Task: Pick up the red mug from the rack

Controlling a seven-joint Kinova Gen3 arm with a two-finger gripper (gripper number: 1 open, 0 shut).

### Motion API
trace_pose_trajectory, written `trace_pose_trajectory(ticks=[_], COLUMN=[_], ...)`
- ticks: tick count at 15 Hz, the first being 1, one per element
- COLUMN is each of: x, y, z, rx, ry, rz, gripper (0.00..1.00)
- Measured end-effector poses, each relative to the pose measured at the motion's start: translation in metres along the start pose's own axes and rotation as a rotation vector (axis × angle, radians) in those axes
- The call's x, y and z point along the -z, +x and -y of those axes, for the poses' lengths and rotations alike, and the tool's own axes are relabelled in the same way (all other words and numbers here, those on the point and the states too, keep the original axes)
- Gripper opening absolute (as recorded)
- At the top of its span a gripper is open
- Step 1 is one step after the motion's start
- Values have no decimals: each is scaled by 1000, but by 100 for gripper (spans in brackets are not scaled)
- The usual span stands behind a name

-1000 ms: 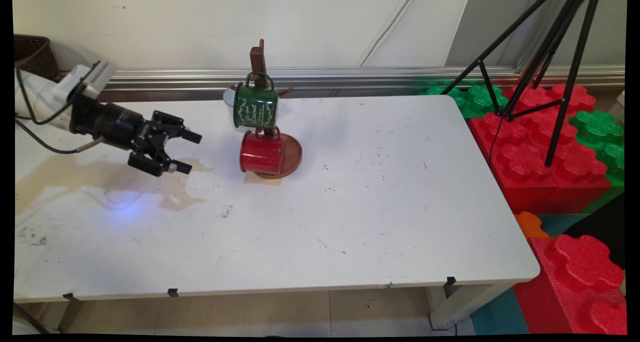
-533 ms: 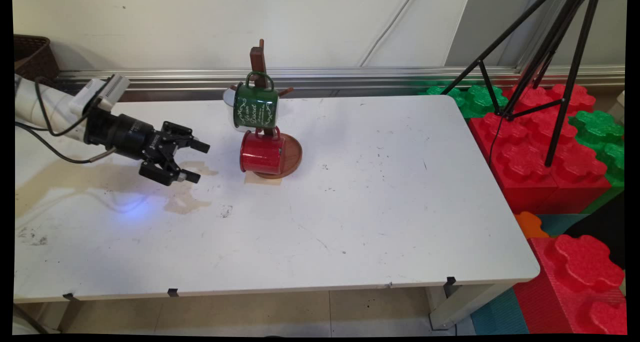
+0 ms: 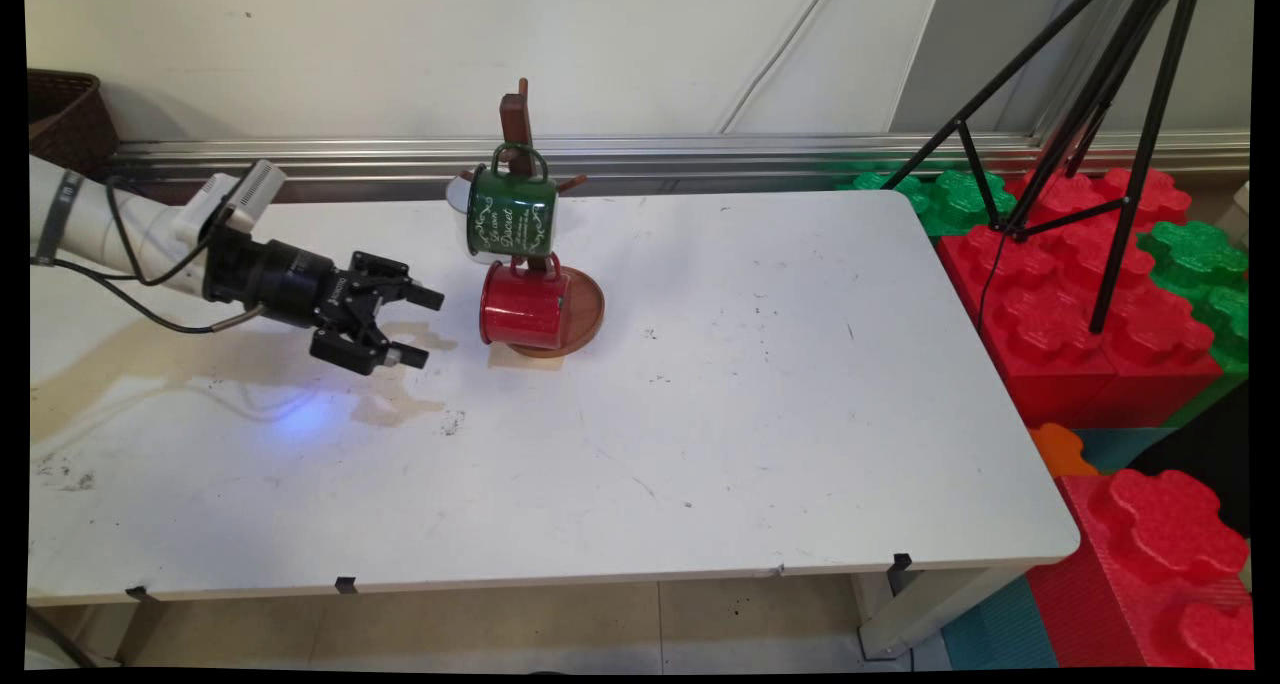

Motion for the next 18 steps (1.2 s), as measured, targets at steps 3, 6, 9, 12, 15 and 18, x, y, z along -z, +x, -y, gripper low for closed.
trace_pose_trajectory(ticks=[3, 6, 9, 12, 15, 18], x=[-10, -20, -30, -39, -49, -57], y=[-2, -4, -7, -10, -11, -12], z=[2, 5, 10, 15, 20, 24], rx=[16, 34, 56, 75, 94, 111], ry=[-2, 0, 6, 10, 12, 14], rz=[-24, -50, -73, -92, -110, -126], gripper=[100, 100, 100, 100, 100, 100])
